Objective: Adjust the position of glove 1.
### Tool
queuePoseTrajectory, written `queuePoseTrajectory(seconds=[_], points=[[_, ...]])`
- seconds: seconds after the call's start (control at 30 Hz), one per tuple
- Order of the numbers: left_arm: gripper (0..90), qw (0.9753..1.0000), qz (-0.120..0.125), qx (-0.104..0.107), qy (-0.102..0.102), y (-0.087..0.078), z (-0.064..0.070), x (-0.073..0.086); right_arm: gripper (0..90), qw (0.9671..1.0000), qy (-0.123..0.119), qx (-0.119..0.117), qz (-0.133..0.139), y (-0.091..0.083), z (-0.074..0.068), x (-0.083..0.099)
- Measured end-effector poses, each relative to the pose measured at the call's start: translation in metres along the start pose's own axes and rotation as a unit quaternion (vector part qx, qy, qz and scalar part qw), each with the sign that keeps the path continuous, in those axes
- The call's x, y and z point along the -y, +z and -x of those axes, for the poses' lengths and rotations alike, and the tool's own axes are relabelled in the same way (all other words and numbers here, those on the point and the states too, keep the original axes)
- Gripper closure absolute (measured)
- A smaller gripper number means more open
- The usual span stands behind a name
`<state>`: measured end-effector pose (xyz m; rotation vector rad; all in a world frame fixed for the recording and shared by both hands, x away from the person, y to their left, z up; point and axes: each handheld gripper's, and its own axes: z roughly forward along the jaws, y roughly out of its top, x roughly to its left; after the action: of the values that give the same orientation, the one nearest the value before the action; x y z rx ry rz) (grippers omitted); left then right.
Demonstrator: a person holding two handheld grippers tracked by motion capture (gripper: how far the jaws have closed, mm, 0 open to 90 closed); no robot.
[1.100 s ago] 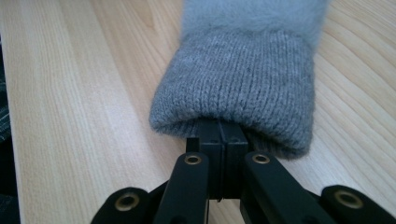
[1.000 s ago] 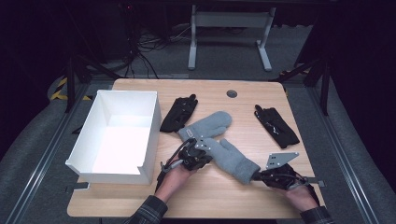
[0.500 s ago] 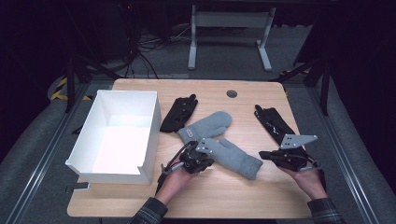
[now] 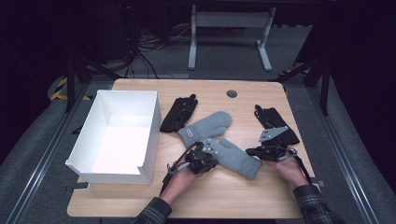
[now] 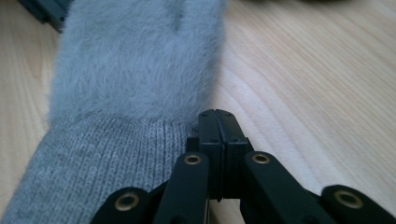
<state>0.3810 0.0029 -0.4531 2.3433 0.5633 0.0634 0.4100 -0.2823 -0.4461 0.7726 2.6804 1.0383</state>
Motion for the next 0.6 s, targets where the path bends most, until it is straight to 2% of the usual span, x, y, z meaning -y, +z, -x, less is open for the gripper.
queuePoseTrajectory(seconds=[0.13, 0.3, 0.6], points=[[90.0, 1.0000, -0.002, 0.002, 0.001, 0.002, 0.002, -0.001, 90.0, 0.9999, -0.005, -0.011, -0.002, -0.001, -0.007, 0.001], [90.0, 1.0000, 0.002, 0.004, 0.001, 0.000, 0.004, -0.001, 90.0, 0.9992, -0.016, -0.034, -0.010, 0.000, -0.025, 0.004], [90.0, 1.0000, 0.004, 0.008, -0.001, -0.001, 0.006, -0.001, 90.0, 0.9951, -0.050, -0.082, -0.024, 0.013, -0.062, -0.003]])
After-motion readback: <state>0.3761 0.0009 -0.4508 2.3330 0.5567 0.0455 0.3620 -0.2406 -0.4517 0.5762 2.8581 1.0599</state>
